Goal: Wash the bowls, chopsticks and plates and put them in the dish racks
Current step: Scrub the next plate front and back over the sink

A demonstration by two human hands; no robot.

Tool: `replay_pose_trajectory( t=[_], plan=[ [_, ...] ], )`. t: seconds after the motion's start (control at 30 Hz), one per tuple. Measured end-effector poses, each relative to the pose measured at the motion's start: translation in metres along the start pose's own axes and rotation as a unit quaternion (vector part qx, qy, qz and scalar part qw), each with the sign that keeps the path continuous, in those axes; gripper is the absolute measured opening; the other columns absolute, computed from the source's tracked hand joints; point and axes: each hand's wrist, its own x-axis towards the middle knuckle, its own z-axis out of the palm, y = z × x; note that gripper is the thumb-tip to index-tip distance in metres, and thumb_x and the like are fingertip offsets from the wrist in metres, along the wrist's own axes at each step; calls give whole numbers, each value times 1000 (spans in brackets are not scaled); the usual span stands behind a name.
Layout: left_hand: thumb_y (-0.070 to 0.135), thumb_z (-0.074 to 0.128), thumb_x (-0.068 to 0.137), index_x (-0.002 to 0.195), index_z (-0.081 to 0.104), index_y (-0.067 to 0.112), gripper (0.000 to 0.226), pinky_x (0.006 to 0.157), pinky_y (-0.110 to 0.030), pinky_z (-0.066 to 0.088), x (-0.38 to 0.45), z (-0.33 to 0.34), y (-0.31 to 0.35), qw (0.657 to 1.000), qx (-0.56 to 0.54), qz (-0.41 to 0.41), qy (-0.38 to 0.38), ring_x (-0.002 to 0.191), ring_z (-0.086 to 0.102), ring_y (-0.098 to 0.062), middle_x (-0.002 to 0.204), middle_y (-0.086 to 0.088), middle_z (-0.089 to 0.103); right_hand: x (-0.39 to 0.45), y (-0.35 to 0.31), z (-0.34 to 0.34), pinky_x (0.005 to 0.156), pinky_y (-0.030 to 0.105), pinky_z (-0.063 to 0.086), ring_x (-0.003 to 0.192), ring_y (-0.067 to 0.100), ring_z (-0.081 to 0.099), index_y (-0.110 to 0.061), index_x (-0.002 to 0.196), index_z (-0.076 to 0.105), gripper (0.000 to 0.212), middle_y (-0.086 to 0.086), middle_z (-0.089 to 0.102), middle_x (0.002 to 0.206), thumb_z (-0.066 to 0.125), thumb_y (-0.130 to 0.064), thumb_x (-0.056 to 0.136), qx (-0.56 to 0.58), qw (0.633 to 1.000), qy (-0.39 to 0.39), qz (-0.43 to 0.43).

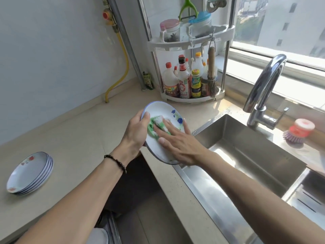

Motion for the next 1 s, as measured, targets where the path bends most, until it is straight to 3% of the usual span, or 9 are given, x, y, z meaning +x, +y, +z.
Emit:
replay_pose_trajectory(
  t=[0.1,0.23,0.4,0.47,0.57,0.7,0.83,0.93,1.0],
  plan=[
    [31,35,109,109,65,27,30,52,-26,53,0,-2,-1,1000,-4,-10,-19,82,74,-19,103,-4,76,7,28,-14,116,50,-27,150,6,-14,-41,153,-7,85,1,-8,166,-26,-75,78,-73,997,5,40],
    [35,36,109,124,61,25,31,42,-18,45,7,-1,-4,995,-67,-28,62,79,70,-19,104,-3,70,-9,32,-5,119,51,-22,152,7,-8,-37,158,9,104,3,3,167,-29,-81,71,-54,997,-6,55],
    [37,41,107,153,38,31,46,92,-42,56,16,-3,-13,990,-70,-13,124,123,59,-22,145,4,51,-38,-5,17,119,42,-18,154,8,4,-43,152,33,94,-5,18,166,-6,-86,78,133,990,-32,19],
    [36,38,108,152,38,35,44,84,-38,58,17,-3,-14,994,-58,-15,96,120,60,-19,143,7,51,-41,-2,17,119,41,-19,153,4,1,-45,151,34,86,-8,19,166,-2,-83,83,140,989,-42,7],
    [34,35,109,142,50,37,36,53,-25,53,14,-6,-10,997,-51,-31,45,93,68,-14,126,3,63,-32,21,8,121,46,-18,153,6,-9,-42,157,16,93,-3,4,168,-18,-80,80,20,999,-44,12],
    [34,32,110,137,53,35,34,53,-29,56,9,-3,-8,997,-42,-54,-36,89,73,-16,125,0,68,-9,35,-16,121,51,-16,152,12,-14,-34,159,8,93,3,-10,166,-19,-73,80,-100,994,-27,39],
    [33,35,109,135,53,35,32,50,-24,53,9,3,-15,997,-67,-40,29,88,70,-12,126,2,65,-8,40,-13,121,50,-16,153,11,-13,-32,159,12,97,4,-7,167,-19,-77,80,-100,993,-31,50],
    [33,37,109,135,53,36,31,62,-31,56,16,5,-21,992,-72,-26,100,106,66,-21,131,0,61,-27,32,1,121,49,-17,155,14,-1,-33,158,21,109,5,5,168,-21,-85,73,-44,997,-43,53],
    [33,38,108,141,51,32,35,88,-44,57,19,9,-25,987,-67,-11,147,120,61,-24,136,-1,59,-37,10,8,122,47,-16,154,12,6,-35,155,31,97,1,15,167,-3,-85,79,43,997,-43,39]
  ],
)
